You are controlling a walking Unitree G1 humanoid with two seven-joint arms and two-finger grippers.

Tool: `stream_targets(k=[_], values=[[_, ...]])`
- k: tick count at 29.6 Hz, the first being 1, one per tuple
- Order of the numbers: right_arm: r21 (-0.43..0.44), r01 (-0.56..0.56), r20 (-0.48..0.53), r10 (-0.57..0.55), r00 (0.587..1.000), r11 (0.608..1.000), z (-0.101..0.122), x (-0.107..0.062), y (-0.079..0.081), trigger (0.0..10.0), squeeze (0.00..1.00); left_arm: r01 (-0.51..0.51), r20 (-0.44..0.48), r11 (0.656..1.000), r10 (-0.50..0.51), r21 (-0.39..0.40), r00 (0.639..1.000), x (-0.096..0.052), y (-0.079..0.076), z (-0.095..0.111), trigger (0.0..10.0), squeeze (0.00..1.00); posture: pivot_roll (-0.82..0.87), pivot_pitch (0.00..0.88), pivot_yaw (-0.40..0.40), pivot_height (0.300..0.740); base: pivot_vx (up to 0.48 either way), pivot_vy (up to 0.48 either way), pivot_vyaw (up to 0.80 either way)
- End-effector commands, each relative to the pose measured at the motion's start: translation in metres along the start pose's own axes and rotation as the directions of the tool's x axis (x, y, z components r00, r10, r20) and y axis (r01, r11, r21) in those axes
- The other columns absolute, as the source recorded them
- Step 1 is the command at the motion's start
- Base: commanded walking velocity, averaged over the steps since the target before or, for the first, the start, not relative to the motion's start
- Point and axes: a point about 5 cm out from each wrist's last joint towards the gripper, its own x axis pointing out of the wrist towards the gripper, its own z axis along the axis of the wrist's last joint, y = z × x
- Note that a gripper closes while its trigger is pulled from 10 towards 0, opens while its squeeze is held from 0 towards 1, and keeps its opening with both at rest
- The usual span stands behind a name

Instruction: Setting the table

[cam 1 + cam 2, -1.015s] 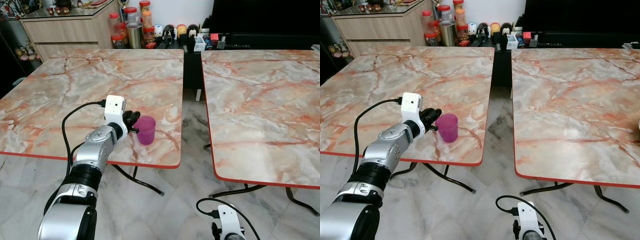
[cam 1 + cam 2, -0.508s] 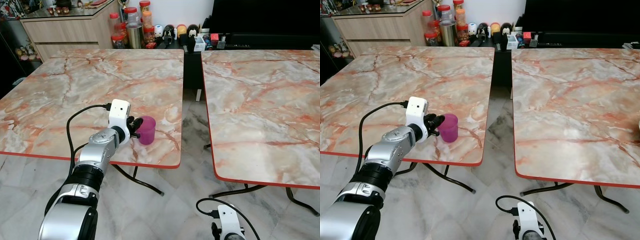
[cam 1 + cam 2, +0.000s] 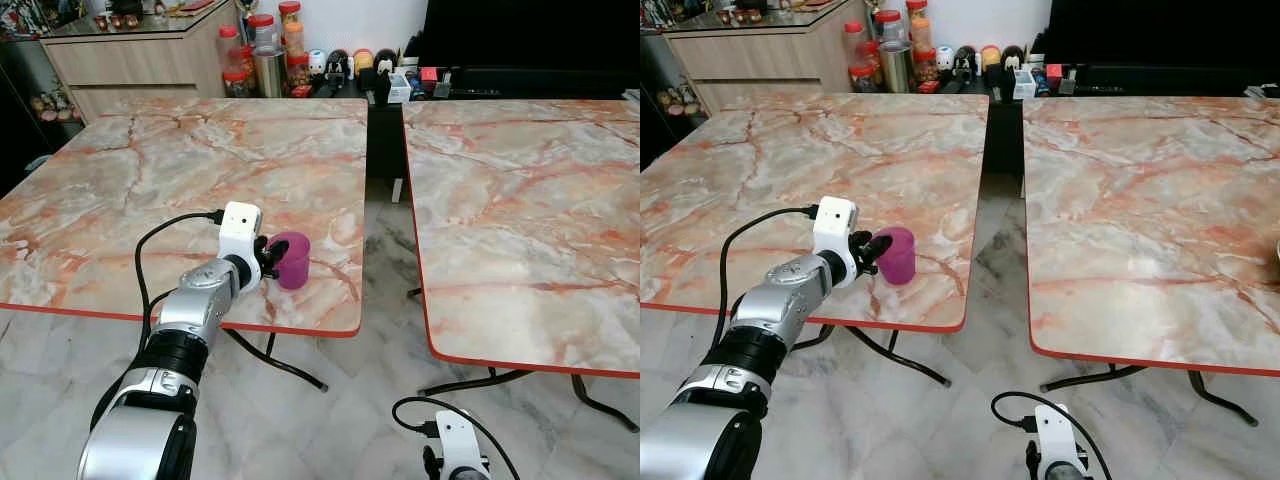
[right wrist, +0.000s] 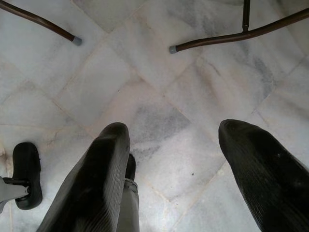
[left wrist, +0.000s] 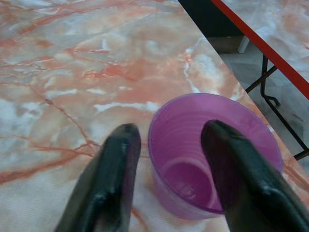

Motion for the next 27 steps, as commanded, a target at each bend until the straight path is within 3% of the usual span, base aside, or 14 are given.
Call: stream_targets(k=[1, 7, 11, 12, 21, 27], values=[[0.01, 0.001, -0.003, -0.001, 1.0, 1.0, 0.0, 0.0, 0.001, 10.0, 0.0, -0.017, -0.002, 1.0, 0.017, 0.017, 1.0, 0.0, 0.003, 0.002, 10.0, 1.0, -0.01, 0.0, 0.058, 0.74, 0.0, 0.0, 0.0], [0.01, 0.0, -0.003, 0.0, 1.0, 1.0, 0.0, 0.0, 0.001, 10.0, 0.0, -0.041, 0.074, 0.999, 0.043, -0.026, 0.996, -0.001, 0.007, 0.017, 10.0, 1.0, -0.01, 0.0, 0.057, 0.74, 0.0, 0.0, 0.0], [0.008, 0.0, -0.003, 0.0, 1.0, 1.0, -0.001, 0.0, 0.001, 10.0, 0.0, -0.055, 0.076, 0.998, 0.056, -0.017, 0.995, -0.001, 0.01, 0.019, 10.0, 1.0, -0.01, 0.0, 0.055, 0.74, 0.0, 0.0, 0.0], [0.008, 0.0, -0.004, 0.0, 1.0, 1.0, -0.001, 0.0, 0.001, 10.0, 0.0, -0.078, 0.052, 0.997, 0.078, -0.004, 0.996, -0.001, 0.013, 0.015, 10.0, 0.0, -0.01, 0.0, 0.057, 0.74, 0.0, 0.0, 0.0], [0.001, 0.001, -0.001, -0.001, 1.0, 1.0, 0.0, 0.0, 0.0, 10.0, 0.0, -0.067, -0.061, 0.998, 0.067, 0.001, 0.996, 0.0, 0.009, -0.013, 10.0, 0.0, -0.02, 0.0, 0.057, 0.74, 0.0, 0.0, 0.0], [-0.002, 0.0, 0.003, 0.0, 1.0, 1.0, 0.001, 0.0, 0.0, 10.0, 0.0, -0.065, -0.088, 0.998, 0.065, -0.004, 0.994, 0.0, 0.008, -0.019, 10.0, 0.0, -0.02, 0.0, 0.059, 0.74, 0.0, 0.0, 0.0]])
